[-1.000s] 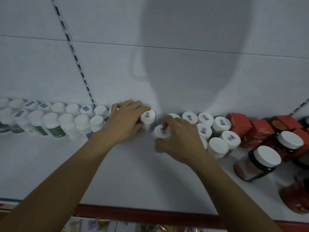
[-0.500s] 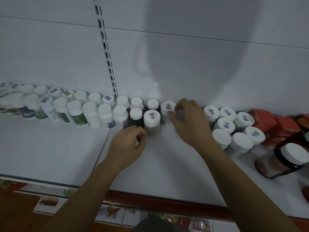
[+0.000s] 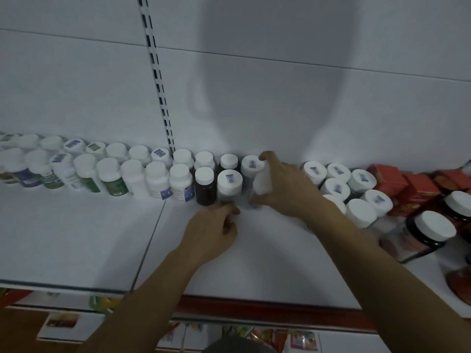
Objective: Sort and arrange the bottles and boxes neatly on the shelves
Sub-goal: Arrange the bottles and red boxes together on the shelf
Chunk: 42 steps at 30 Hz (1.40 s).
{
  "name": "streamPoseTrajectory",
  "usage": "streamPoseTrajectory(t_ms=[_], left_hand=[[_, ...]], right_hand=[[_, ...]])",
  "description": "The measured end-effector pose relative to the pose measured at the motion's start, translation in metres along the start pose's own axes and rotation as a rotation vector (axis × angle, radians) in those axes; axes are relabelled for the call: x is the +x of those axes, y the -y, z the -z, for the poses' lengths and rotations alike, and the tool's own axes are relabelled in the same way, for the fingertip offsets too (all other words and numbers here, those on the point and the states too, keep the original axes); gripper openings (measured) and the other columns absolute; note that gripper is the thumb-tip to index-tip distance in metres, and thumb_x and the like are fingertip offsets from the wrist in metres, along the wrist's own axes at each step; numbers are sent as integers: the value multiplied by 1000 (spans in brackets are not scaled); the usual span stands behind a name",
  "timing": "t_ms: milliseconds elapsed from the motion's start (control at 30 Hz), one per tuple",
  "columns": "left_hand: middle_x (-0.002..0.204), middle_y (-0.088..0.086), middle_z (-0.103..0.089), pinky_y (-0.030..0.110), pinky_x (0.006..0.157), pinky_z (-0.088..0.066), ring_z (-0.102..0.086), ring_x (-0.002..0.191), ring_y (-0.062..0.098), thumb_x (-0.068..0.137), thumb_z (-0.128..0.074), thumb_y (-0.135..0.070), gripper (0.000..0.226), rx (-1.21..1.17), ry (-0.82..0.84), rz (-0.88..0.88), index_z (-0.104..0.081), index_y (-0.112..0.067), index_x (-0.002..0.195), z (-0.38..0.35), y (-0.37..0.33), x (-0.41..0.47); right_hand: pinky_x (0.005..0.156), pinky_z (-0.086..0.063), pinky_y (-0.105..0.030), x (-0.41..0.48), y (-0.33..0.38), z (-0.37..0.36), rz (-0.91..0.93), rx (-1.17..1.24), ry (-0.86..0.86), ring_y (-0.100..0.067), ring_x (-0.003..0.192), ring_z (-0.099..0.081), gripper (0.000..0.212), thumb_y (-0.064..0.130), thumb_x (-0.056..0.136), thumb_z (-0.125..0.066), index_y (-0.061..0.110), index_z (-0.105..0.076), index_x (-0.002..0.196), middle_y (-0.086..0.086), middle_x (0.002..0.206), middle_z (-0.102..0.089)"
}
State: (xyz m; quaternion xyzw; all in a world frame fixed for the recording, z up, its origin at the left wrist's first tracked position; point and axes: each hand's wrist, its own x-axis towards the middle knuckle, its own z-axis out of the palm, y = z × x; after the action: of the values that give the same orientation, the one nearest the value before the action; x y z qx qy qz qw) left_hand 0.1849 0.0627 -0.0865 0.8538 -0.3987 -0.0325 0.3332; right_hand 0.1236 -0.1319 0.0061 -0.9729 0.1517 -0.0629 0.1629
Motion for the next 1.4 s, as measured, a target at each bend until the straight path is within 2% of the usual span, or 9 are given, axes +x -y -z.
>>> streamPoseTrajectory(t_ms=[233,400,567,800,900,1033,1167,1267,1400], left_hand=[[88,-12,-58,29,69,-47,-51,72,6,86,-66,-24,27,29,36,15,-67,-28,113,1,1,4],[96,-11,-53,27,71,-44,-55,83,11,89,-62,-21,32,83,51,-20,-65,-30,119,-2,-1,4],[116,-4,-56,33,84,-50,-56,108,19,95,-53,-22,39,182,85,-43,-57,-33,132,-5,-7,1],[117,-10,-55,30,79,-47,-56,106,17,93,-53,-24,39,173,95,3,-54,-36,130,-4,-6,3],[119,-11,-53,30,78,-47,-56,107,16,93,-53,-25,38,166,106,13,-53,-37,128,-4,-5,4],[122,-8,-51,35,84,-51,-53,114,18,94,-51,-24,39,206,118,14,-52,-34,132,-4,-9,3],[127,-3,-49,36,86,-48,-49,117,20,99,-46,-32,45,342,203,11,-42,-31,144,-8,-17,-2],[116,-7,-52,35,84,-49,-54,109,16,98,-49,-38,38,262,268,-93,-49,-33,136,-13,-43,2],[127,-11,-48,32,88,-49,-54,109,10,91,-56,-53,46,-69,168,-230,-42,-39,133,-33,-100,25]], right_hand=[[78,-51,-38,-12,1,-10,-25,303,17,-25,88,-60,82,27,72,-88,26,-34,132,-5,108,-56],[83,-47,-44,-9,-52,24,-109,-135,-300,-37,104,-55,44,32,85,-72,19,-55,123,-12,114,-59],[92,-35,-49,8,-69,29,-294,-430,-36,-37,114,-47,51,47,85,-68,18,-43,120,-9,119,-62],[67,-33,-35,17,-37,15,-165,106,-100,-29,85,-51,46,26,75,-84,11,-50,104,-5,97,-57],[77,-43,-36,14,-29,4,-105,119,-102,-34,94,-58,30,15,80,-78,8,-59,103,-13,104,-61],[77,-45,-33,0,-38,10,-103,196,-149,-30,89,-64,38,18,82,-78,11,-59,114,-10,110,-57],[77,-45,-36,-21,-72,35,-23,-38,-157,-27,94,-58,32,28,88,-72,18,-61,116,-6,106,-62],[84,-50,-45,-34,-101,57,-70,-132,-184,-35,101,-58,24,23,93,-63,19,-65,116,-10,108,-65],[94,-48,-46,-42,-123,75,-96,-169,3,-37,109,-60,44,-1,85,-58,17,-68,124,-12,123,-67]])
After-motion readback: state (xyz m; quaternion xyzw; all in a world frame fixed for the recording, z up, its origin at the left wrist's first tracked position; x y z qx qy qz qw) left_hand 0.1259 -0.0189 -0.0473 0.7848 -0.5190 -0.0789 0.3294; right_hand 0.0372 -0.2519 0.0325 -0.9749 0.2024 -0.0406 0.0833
